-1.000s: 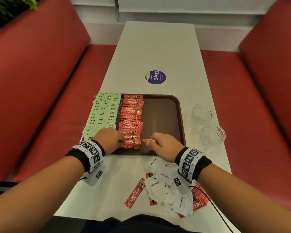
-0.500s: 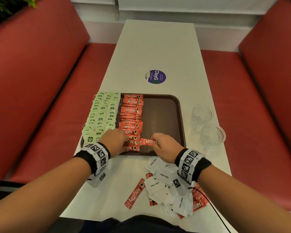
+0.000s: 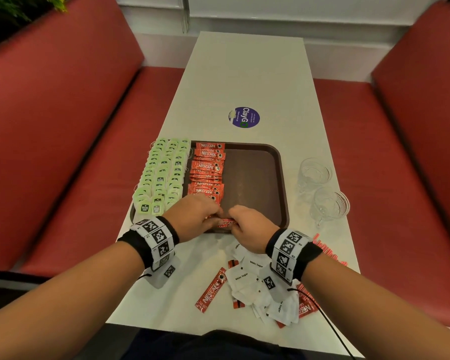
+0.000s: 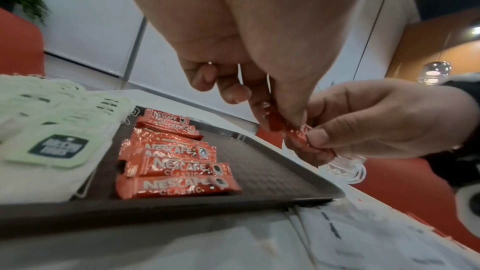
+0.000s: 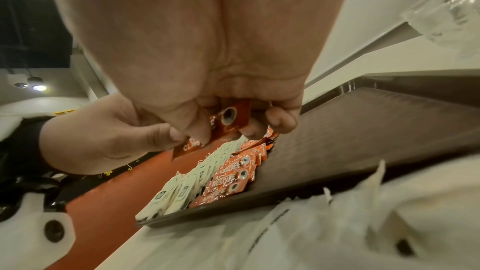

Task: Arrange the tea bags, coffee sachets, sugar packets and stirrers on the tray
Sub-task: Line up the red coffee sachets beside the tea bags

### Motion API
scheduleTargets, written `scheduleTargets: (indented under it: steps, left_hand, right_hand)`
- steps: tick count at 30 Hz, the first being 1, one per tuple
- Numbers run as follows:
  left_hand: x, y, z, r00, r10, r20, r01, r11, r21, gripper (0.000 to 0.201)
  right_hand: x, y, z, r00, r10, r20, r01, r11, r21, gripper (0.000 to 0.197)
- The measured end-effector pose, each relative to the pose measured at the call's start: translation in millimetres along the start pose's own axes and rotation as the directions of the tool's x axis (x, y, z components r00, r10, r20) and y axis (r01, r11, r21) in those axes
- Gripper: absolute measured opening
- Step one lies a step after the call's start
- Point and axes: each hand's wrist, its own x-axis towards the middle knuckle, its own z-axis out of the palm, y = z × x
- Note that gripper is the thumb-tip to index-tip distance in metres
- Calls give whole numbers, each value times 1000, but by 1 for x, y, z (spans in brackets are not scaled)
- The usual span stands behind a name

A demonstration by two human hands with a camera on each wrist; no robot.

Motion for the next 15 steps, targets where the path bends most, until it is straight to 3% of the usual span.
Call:
scheduleTargets:
  steps: [3,7,11,15]
  left_hand:
    - [-4,-7,4,998,-63,-19,64,997,51,15]
    - [-12,-28,9,955,-294,-47,298,939,173,16]
    - [-17,-41,17,915,-401,54,371,886,279,16]
    - [-12,-42,22,903,-427,37,389,853,348,16]
  right_hand:
    - [0,-2,5,999,13,-50,-14,1000,-4,18]
    - [-9,-2,7,996,29,-88,-36,996,-78,45]
    - [-17,-4,13,992,5,129,26,971,-239,32]
    - [-17,-11,18,948,-9,319,109,949,-297,27]
